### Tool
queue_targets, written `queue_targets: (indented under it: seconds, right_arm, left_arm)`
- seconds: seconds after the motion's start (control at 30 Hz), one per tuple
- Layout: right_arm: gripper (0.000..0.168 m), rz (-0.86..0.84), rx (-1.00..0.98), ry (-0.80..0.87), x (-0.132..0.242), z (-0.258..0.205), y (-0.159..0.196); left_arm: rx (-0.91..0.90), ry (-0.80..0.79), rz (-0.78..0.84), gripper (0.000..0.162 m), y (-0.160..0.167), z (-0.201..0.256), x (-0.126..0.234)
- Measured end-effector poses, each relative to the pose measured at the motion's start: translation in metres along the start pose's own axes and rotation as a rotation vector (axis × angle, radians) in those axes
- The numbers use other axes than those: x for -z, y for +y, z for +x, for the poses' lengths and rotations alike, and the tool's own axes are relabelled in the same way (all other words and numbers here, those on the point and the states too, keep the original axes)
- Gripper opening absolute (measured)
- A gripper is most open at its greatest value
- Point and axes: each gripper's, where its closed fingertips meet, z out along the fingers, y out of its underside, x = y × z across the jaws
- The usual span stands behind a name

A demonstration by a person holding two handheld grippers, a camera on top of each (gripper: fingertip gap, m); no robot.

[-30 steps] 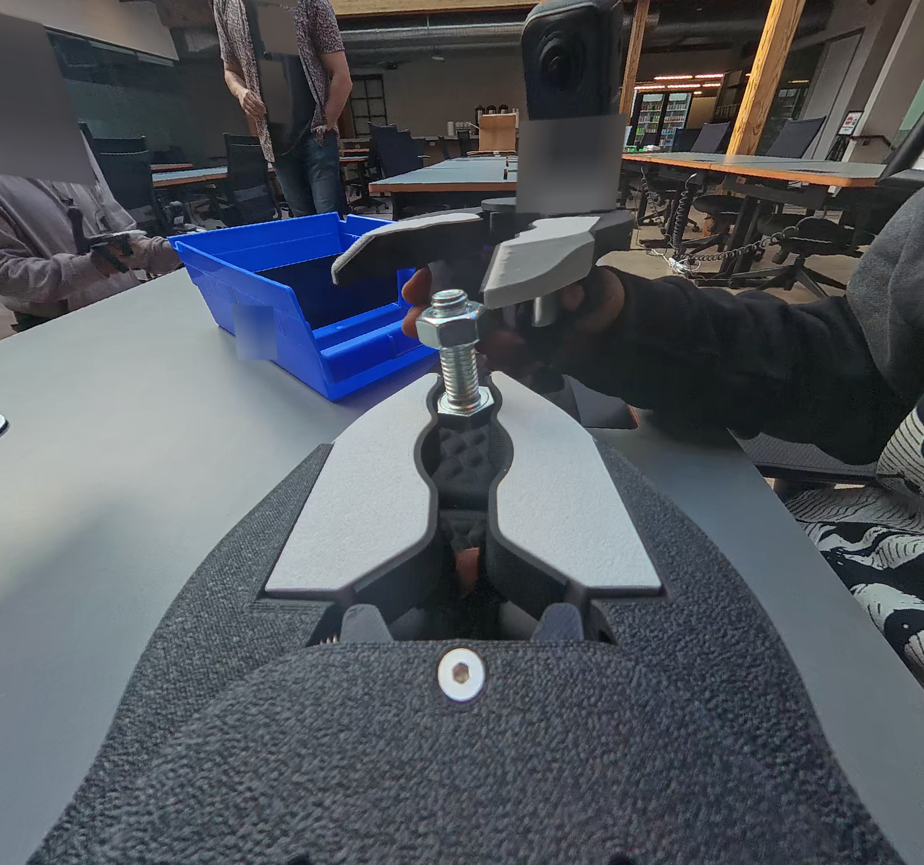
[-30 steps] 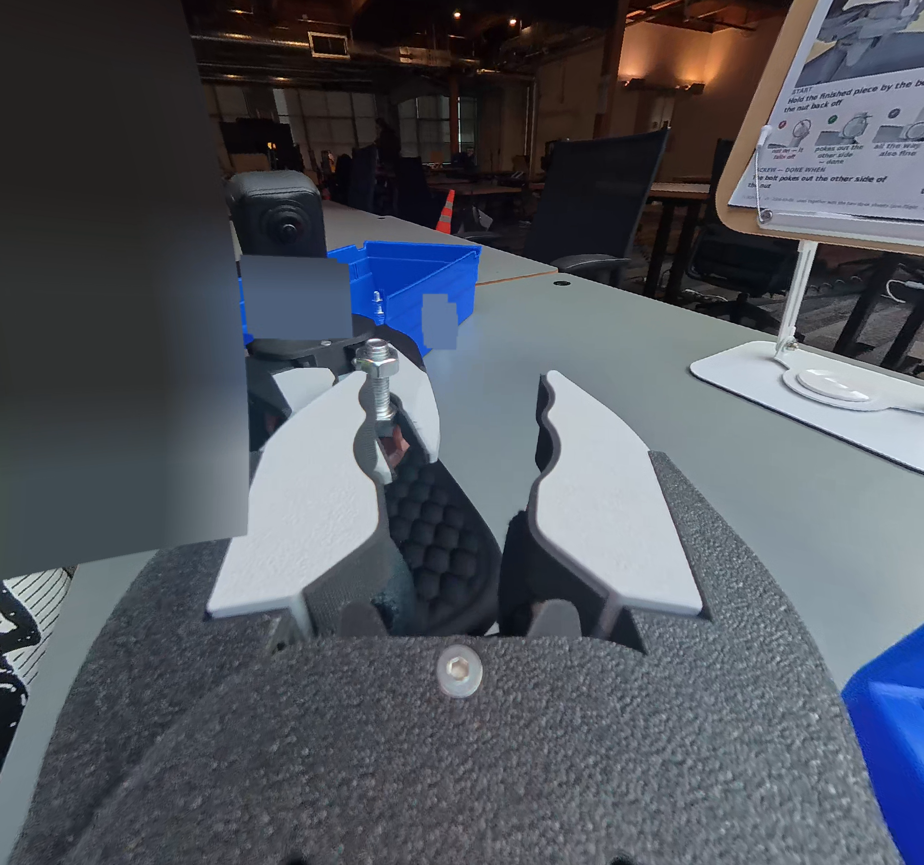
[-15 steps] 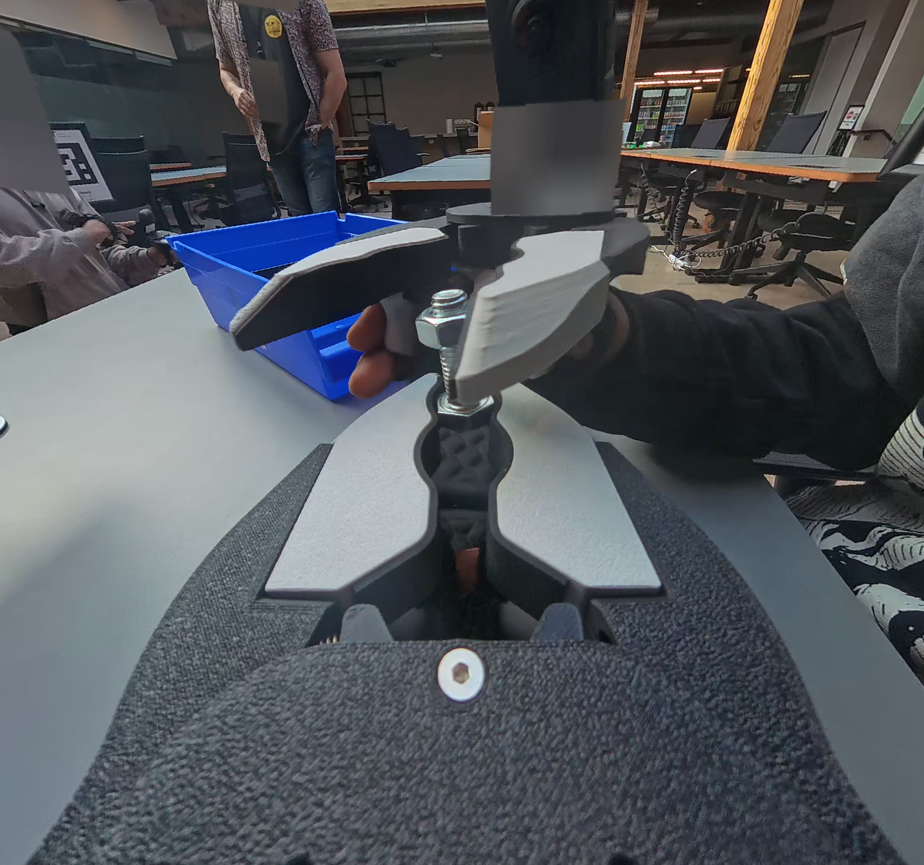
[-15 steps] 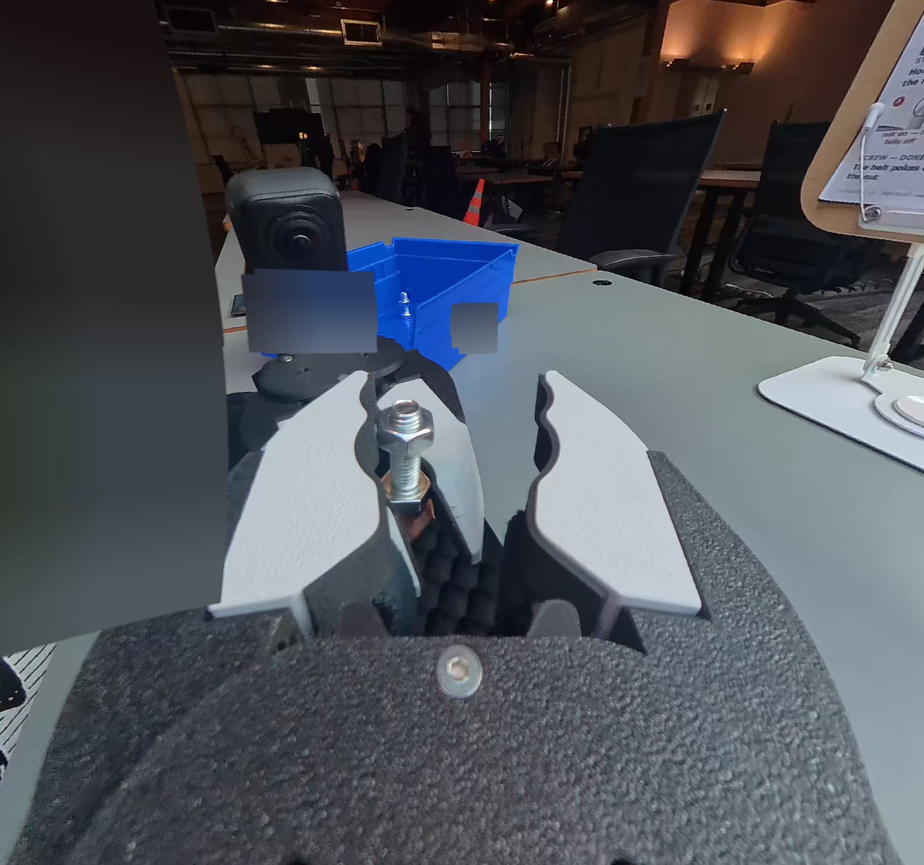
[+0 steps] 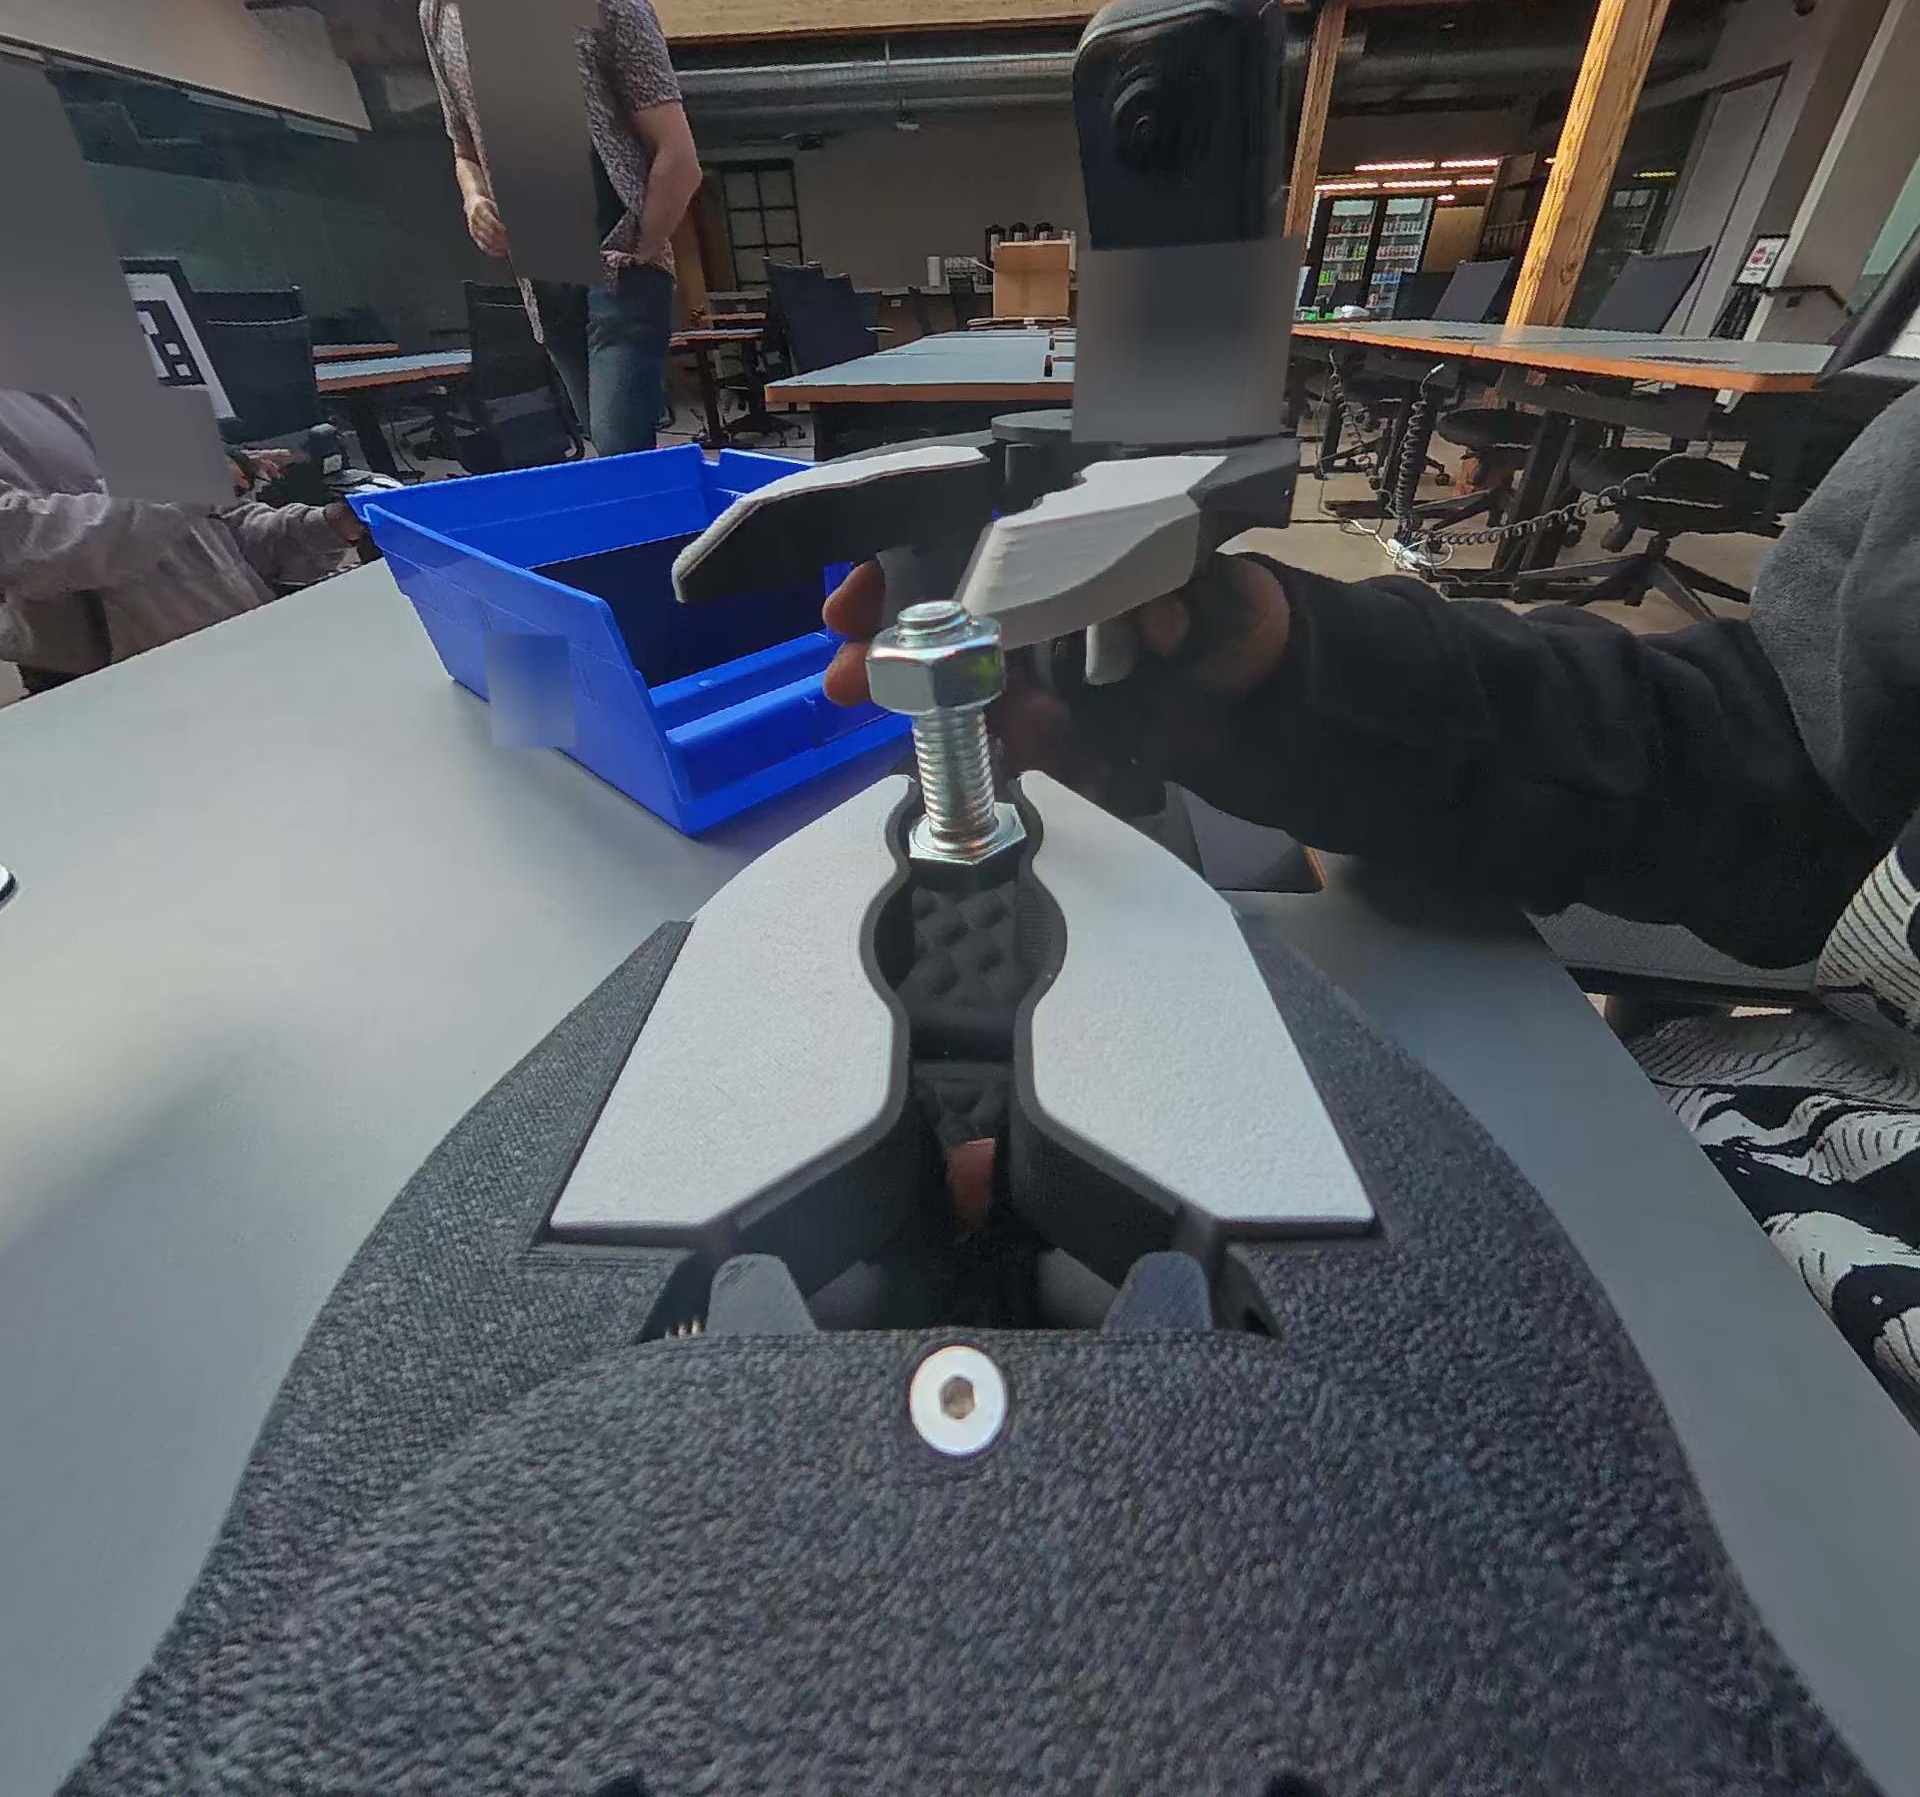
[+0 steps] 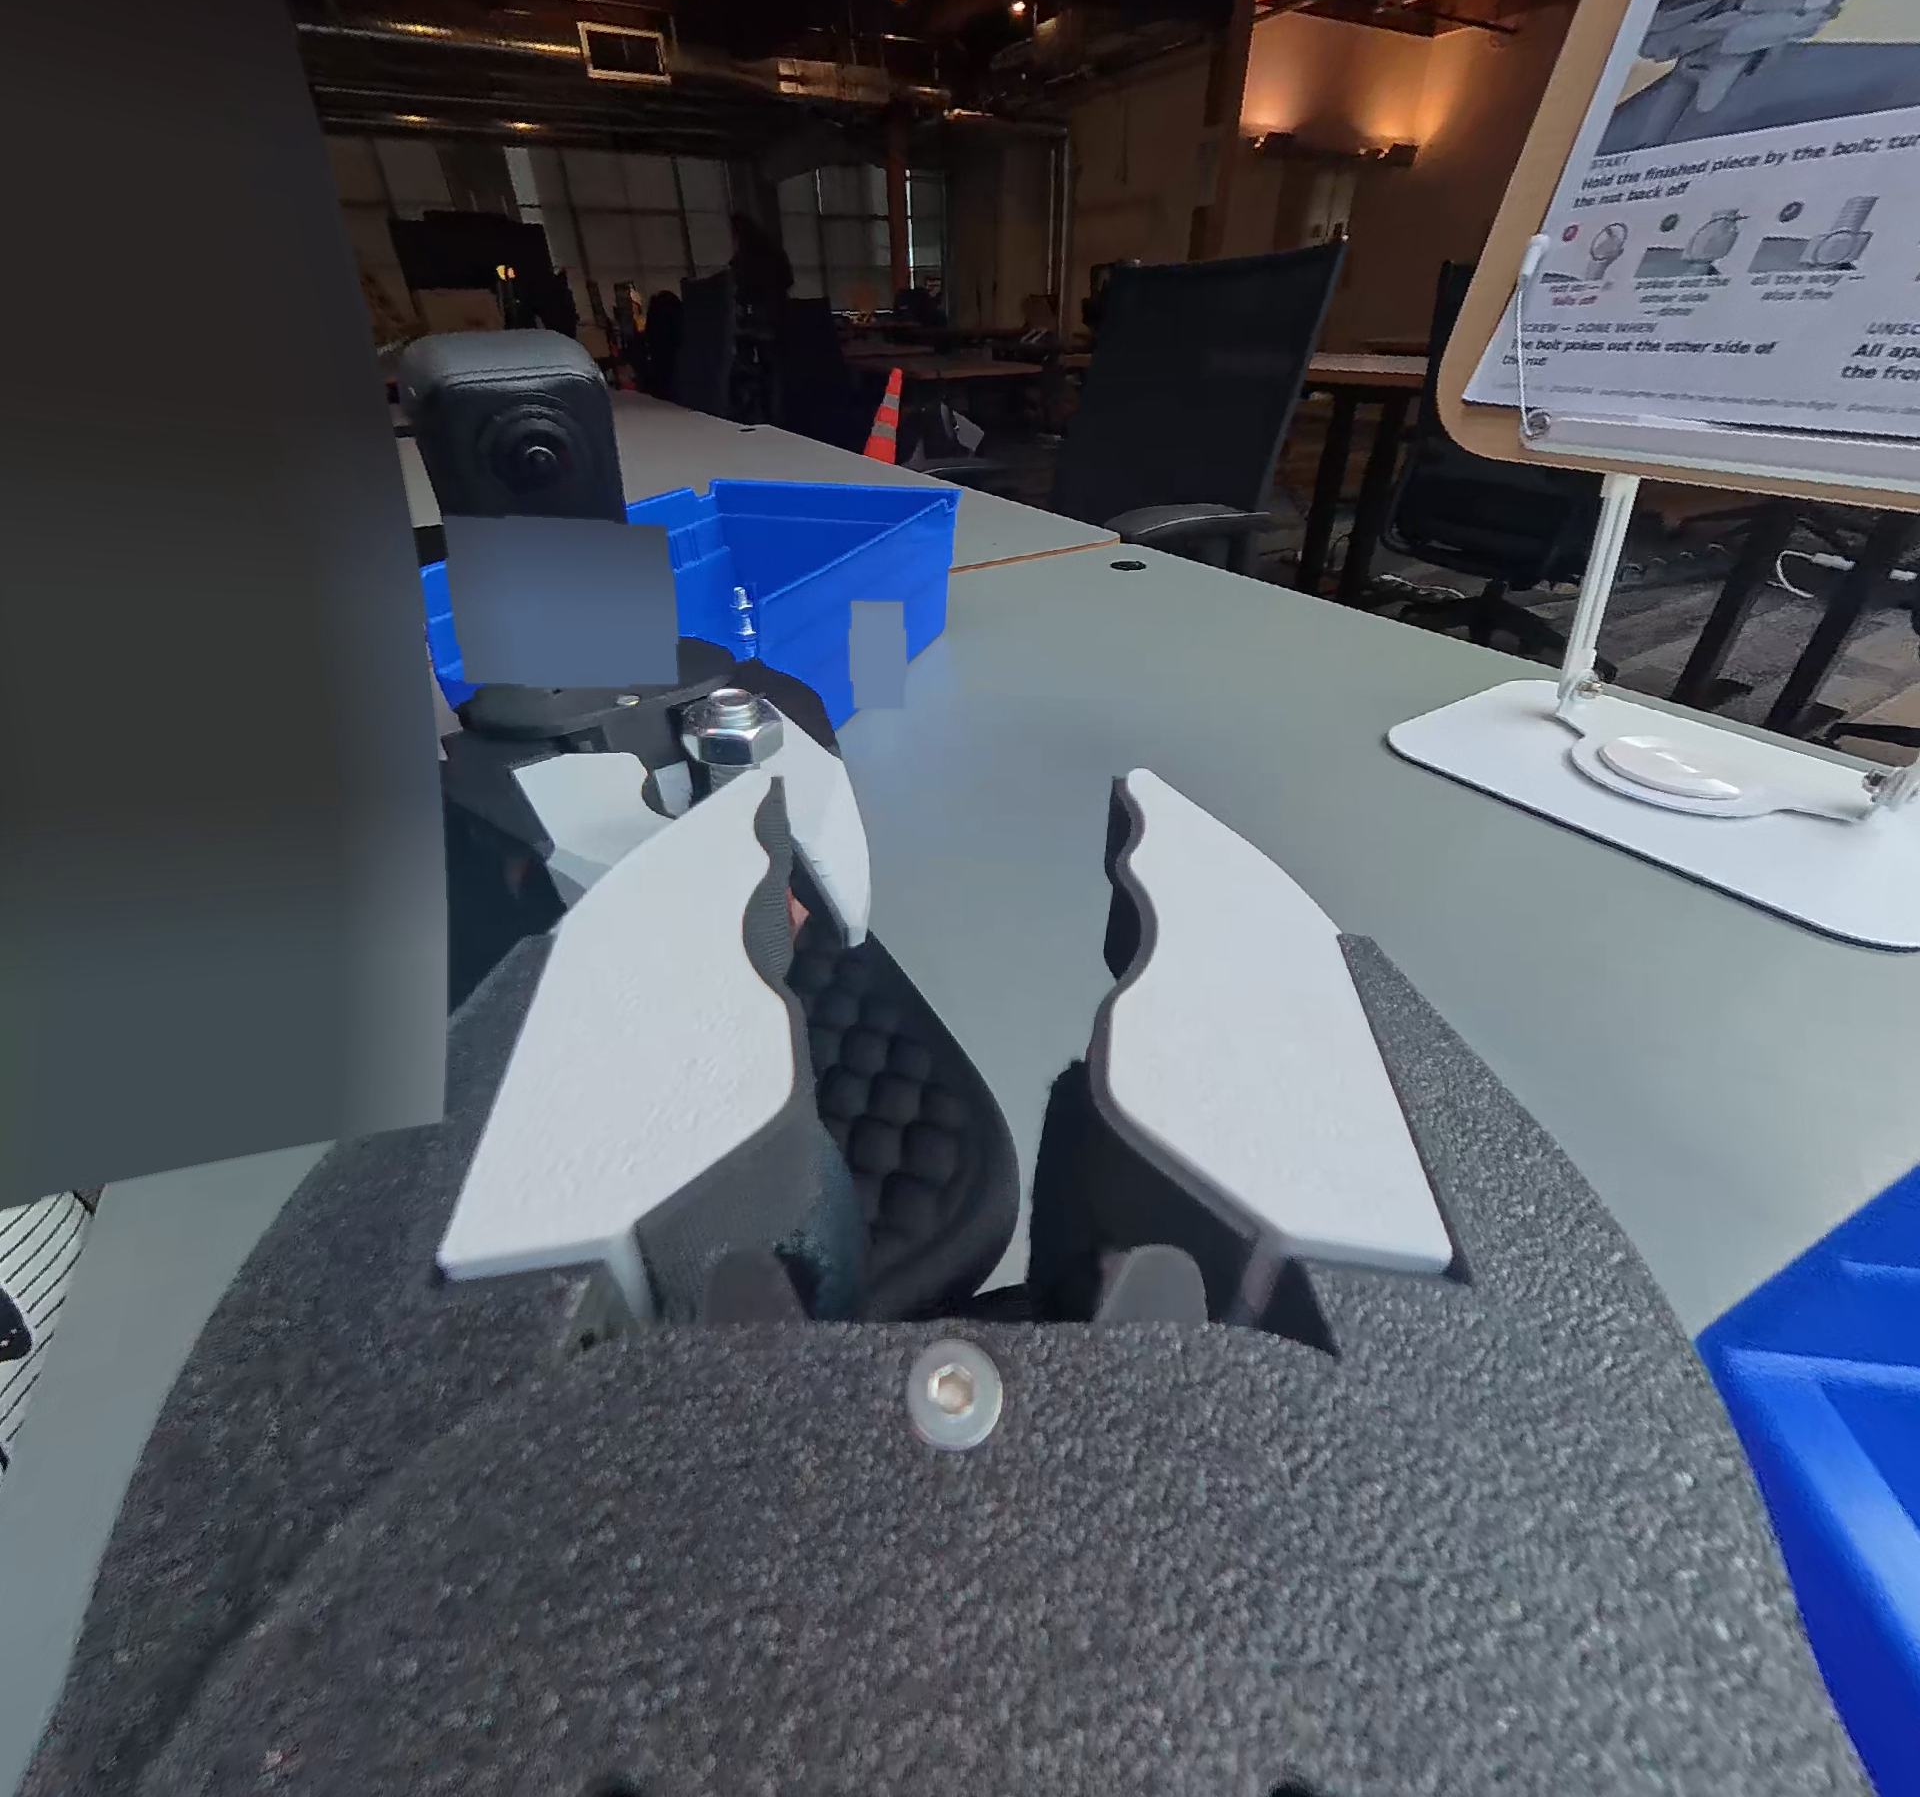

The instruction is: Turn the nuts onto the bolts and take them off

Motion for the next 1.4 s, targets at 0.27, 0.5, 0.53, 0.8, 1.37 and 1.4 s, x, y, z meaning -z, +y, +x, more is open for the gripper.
queue_targets:
  seconds: [0.27, 0.5, 0.53, 0.8, 1.37, 1.4]
  right_arm:
    - [0.062, 0.019, 0.017, -0.079, -0.01, -0.019, -0.007]
    - [0.063, -0.005, 0.014, -0.126, -0.041, -0.034, -0.006]
    - [0.062, -0.019, 0.015, -0.118, -0.044, -0.033, -0.004]
    - [0.066, -0.056, 0.001, -0.098, -0.037, -0.024, 0.004]
    - [0.065, 0.023, -0.011, -0.094, -0.014, -0.019, -0.009]
    - [0.066, 0.019, -0.005, -0.102, -0.019, -0.023, -0.009]
  left_arm:
    - [0.0, -0.004, -0.001, 0.014, 0.0, 0.0, 0.0]
    - [-0.002, -0.005, -0.006, 0.014, 0.001, 0.0, 0.0]
    - [-0.003, -0.004, -0.007, 0.014, 0.001, 0.0, 0.0]
    - [0.0, -0.004, -0.004, 0.014, 0.0, -0.001, 0.0]
    - [-0.001, -0.003, -0.004, 0.015, 0.001, -0.001, 0.0]
    - [-0.002, -0.003, -0.004, 0.015, 0.001, 0.0, 0.0]
